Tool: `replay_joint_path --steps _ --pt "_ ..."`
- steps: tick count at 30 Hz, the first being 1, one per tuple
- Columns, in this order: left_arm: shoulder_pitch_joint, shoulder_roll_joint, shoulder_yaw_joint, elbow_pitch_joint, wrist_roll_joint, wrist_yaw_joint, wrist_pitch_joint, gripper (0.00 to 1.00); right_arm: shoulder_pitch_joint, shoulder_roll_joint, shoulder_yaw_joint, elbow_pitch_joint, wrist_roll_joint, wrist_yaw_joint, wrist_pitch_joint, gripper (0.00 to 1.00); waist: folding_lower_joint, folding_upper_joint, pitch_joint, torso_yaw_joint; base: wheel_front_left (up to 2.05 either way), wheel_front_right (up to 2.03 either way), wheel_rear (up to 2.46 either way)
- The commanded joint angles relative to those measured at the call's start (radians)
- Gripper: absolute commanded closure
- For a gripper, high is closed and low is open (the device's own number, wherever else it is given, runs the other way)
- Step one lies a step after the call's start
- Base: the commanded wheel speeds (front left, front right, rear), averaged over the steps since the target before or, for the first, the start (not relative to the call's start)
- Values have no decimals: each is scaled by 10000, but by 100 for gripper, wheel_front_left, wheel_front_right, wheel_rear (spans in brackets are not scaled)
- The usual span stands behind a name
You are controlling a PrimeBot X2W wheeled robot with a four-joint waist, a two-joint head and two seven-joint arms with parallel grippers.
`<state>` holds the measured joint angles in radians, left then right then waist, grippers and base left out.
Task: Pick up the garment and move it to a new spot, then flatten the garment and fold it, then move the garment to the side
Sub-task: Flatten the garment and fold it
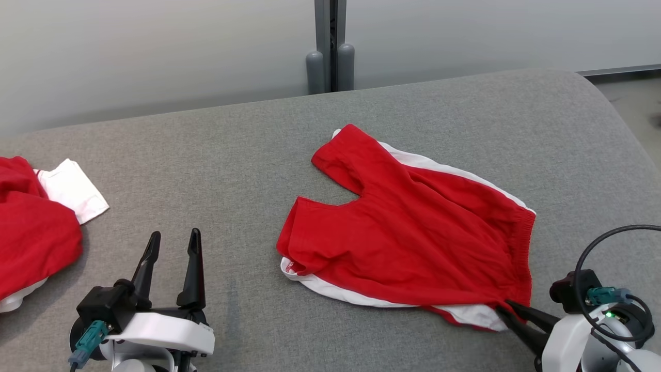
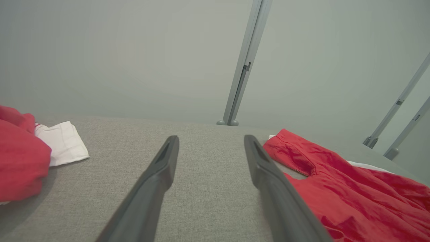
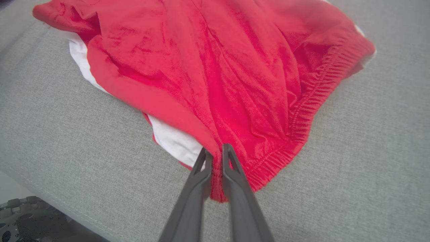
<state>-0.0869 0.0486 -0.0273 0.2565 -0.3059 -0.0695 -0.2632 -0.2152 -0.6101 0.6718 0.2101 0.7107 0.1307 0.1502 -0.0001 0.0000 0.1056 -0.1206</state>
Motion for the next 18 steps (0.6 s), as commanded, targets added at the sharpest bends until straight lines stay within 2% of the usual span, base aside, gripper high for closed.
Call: replay_joint_path --steps 1,6,11,15,18 --pt "-68 35 1 10 75 -39 -17 0 15 44 -38 78 -78 3 -88 0 1 0 -26 39 0 0 0" --pt "-46 37 -50 51 55 -35 -17 0 198 215 -154 -7 0 3 -283 0 1 0 -116 194 0 0 0" --pt "74 34 6 50 54 -4 -15 0 437 -159 -511 -676 229 3 -329 0 1 0 -225 263 0 0 0" --pt "140 35 27 24 31 27 -15 0 653 -264 -1218 -1419 246 3 -593 0 1 0 -288 264 0 0 0" --pt "119 37 34 -8 20 44 -17 0 791 -105 -1801 -2082 182 3 -907 0 1 0 -313 254 0 0 0"
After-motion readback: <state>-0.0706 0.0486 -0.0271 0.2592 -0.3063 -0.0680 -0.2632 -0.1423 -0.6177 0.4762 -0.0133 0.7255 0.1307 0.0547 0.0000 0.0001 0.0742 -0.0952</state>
